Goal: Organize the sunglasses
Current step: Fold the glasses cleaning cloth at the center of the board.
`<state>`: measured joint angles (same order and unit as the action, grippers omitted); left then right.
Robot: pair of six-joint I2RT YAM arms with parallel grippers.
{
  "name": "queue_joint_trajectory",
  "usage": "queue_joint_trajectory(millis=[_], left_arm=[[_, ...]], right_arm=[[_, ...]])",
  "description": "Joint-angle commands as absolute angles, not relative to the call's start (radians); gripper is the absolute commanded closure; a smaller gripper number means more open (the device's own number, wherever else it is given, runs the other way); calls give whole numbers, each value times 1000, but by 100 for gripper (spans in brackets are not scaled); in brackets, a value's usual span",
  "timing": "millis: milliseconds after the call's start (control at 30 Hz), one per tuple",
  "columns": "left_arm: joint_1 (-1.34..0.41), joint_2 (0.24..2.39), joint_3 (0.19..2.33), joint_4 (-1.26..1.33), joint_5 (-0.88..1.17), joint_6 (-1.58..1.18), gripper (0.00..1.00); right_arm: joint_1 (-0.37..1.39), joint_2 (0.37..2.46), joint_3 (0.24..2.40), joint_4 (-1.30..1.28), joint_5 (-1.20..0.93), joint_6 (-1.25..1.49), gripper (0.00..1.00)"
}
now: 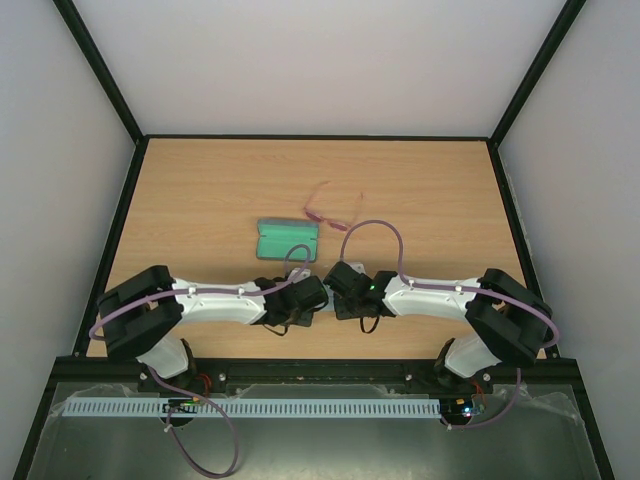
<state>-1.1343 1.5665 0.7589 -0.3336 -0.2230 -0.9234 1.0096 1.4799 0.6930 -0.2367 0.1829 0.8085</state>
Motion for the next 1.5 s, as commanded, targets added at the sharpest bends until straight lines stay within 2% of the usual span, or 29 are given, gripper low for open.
queue_joint_trajectory(millis=[0,567,667,1467], left_arm=[[-1142,1591,780,-332,-241,-916,81],[-1142,1611,785,-325,-241,-914,92],[-1142,1612,787,-324,-241,-916,98],[-1140,1528,803,-361,-297,-939,98]], right_arm=[[1015,1492,681,-296,161,806,99],[1016,1489,669,-283,155,808,98],[1015,1486,664,-277,152,810,99],[1016,1410,678,-290,181,832,98]])
